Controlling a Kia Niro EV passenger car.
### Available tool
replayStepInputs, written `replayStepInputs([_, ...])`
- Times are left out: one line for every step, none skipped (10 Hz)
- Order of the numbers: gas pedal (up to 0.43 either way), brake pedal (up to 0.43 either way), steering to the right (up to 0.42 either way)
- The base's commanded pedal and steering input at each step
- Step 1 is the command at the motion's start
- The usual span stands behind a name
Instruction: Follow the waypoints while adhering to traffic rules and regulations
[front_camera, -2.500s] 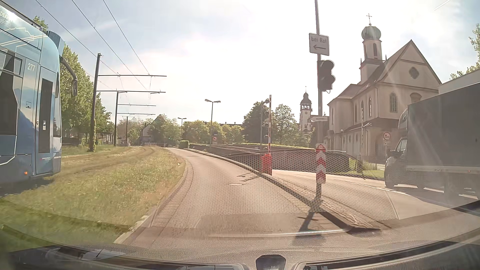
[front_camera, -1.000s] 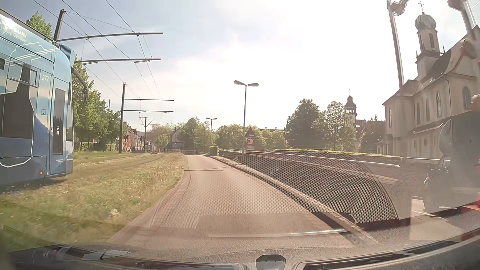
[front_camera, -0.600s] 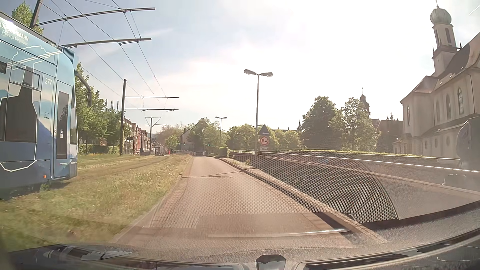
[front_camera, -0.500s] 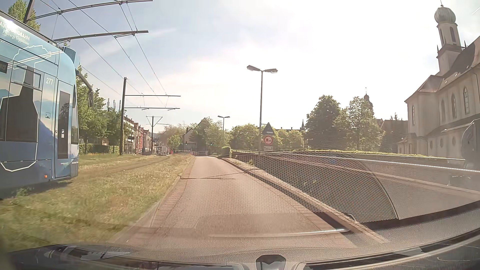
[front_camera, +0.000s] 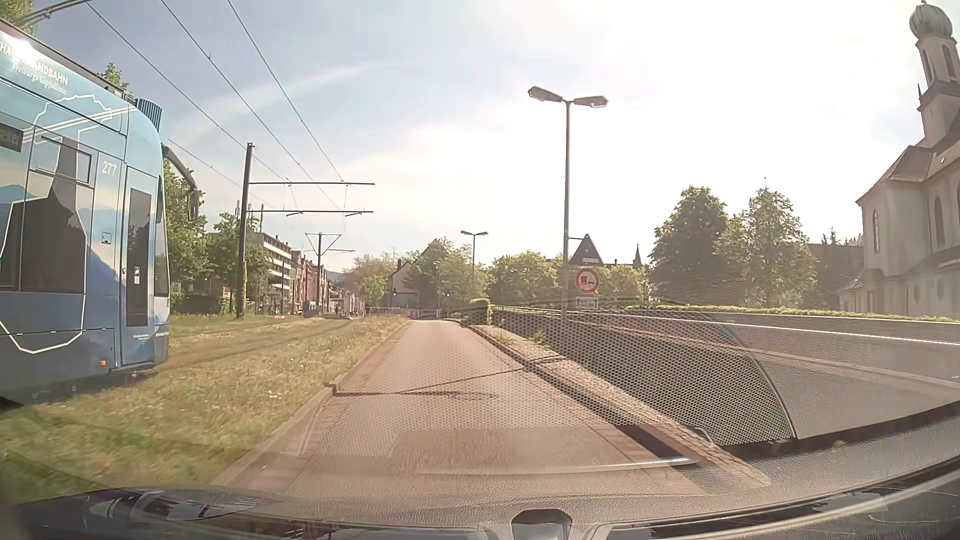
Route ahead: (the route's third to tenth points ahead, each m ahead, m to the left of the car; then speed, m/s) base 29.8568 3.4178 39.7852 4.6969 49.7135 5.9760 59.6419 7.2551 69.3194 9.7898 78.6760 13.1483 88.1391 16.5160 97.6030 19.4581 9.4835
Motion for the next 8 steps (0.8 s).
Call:
replayStepInputs([0.087,0.0,-0.046])
replayStepInputs([0.087,0.0,-0.046])
replayStepInputs([0.087,0.0,-0.046])
replayStepInputs([0.087,0.0,-0.045])
replayStepInputs([0.079,0.0,-0.042])
replayStepInputs([0.067,0.0,-0.039])
replayStepInputs([0.067,0.0,-0.035])
replayStepInputs([0.067,0.0,-0.028])
